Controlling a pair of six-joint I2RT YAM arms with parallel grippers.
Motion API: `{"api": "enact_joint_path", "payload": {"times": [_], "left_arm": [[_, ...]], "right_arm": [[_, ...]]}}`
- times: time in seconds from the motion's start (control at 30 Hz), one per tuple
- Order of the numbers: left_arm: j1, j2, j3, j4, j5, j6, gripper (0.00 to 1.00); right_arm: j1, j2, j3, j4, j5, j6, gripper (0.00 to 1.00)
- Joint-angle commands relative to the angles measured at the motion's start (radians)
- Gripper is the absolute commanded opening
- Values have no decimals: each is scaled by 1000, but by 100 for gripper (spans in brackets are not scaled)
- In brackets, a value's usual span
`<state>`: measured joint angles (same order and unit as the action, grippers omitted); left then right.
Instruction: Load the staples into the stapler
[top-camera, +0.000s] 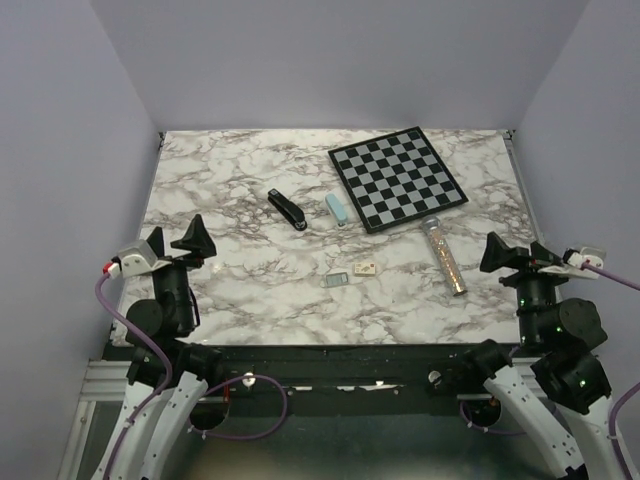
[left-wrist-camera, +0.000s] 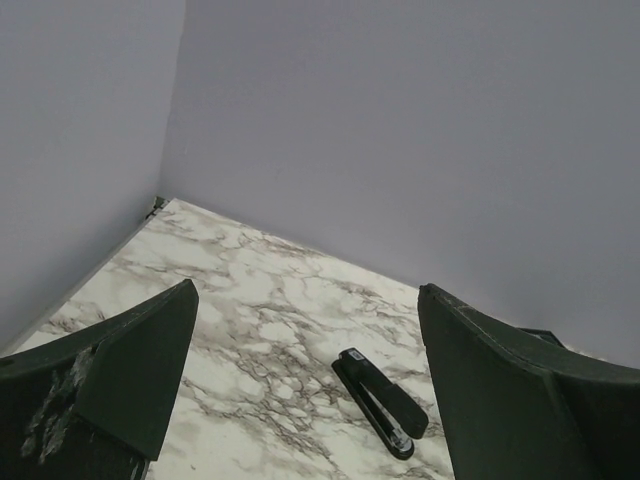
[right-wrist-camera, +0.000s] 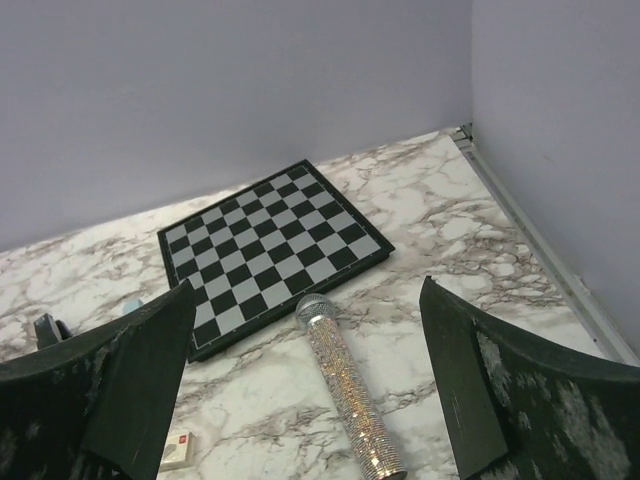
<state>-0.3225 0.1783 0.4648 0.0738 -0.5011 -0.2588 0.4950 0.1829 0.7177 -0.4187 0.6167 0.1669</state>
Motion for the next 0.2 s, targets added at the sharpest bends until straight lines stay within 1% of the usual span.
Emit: {"api": "enact_joint_path", "payload": {"times": [0.0,0.17], "left_arm": [[5,13,-6,38,-8,24,99],[5,-13,-38,89,4,18,99]], "right_arm": [[-3,-31,-30,-2,40,-61,100],[-4,-16,-55,14,8,-52,100]]}}
